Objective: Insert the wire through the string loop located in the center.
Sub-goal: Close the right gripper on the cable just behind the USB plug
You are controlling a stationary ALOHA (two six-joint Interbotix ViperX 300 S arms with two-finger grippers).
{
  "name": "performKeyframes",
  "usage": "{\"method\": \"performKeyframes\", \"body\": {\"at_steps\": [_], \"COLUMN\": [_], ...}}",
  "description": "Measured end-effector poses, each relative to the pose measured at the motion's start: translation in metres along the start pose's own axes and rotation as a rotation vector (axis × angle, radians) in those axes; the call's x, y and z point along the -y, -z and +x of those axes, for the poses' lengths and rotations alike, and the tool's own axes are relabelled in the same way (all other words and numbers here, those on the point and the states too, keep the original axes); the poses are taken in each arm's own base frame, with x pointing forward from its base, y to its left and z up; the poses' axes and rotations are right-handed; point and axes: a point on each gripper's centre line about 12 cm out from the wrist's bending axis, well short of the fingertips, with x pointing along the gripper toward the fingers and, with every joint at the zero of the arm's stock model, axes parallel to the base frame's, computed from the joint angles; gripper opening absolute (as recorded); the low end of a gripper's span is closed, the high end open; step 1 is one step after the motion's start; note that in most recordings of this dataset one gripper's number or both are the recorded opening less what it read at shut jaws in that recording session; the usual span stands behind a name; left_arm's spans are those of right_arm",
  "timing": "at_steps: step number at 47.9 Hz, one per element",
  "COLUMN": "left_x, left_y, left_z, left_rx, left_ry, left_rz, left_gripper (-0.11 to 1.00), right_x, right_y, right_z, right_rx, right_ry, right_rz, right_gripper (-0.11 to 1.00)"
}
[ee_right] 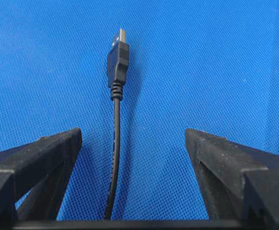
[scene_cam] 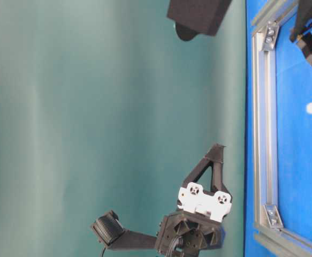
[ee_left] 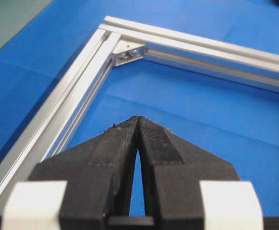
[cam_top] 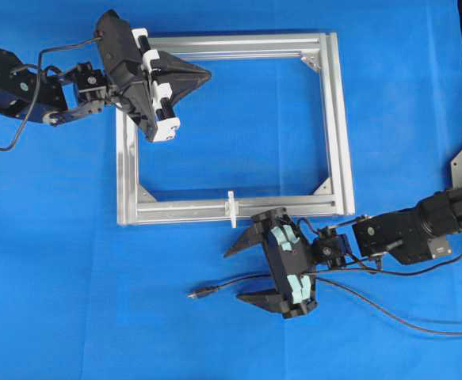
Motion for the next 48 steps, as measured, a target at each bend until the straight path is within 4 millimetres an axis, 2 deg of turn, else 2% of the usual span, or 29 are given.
{"method": "performKeyframes", "body": {"at_steps": [5,8,11,19,22,25,48], "left_x": [0.0000,-0.0001,0.0005,0.0000,0.0005,0.0005,0.0006], "left_y": [-0.0002,0.0000,0.0000,-0.0006,0.0000,-0.0007,0.0000], "left_z": [0.0000,0.0000,0.0000,-0.0002,0.0000,-0.0002,0.0000], "left_rx": [0.002,0.000,0.000,0.002,0.000,0.003,0.000], "left_ry": [0.000,-0.001,0.000,0.000,0.000,0.001,0.001], "left_rz": [0.000,-0.001,-0.001,0.000,-0.001,-0.001,0.000], "left_gripper": [0.00,0.00,0.00,0.00,0.00,0.00,0.00], "right_x": [-0.0001,-0.0003,-0.0003,-0.0006,-0.0013,-0.0014,-0.0019], "right_y": [-0.0013,-0.0020,-0.0024,-0.0022,-0.0021,-0.0019,-0.0018], "right_z": [0.0003,0.0003,0.0002,0.0002,0.0002,0.0002,0.0002], "right_rx": [0.008,0.014,0.017,0.015,0.015,0.013,0.013], "right_ry": [-0.001,-0.002,-0.002,-0.005,-0.007,-0.008,-0.008], "right_rz": [0.000,-0.001,-0.004,-0.008,-0.010,-0.013,-0.008], "right_gripper": [0.88,0.83,0.69,0.20,0.07,-0.01,-0.02]}}
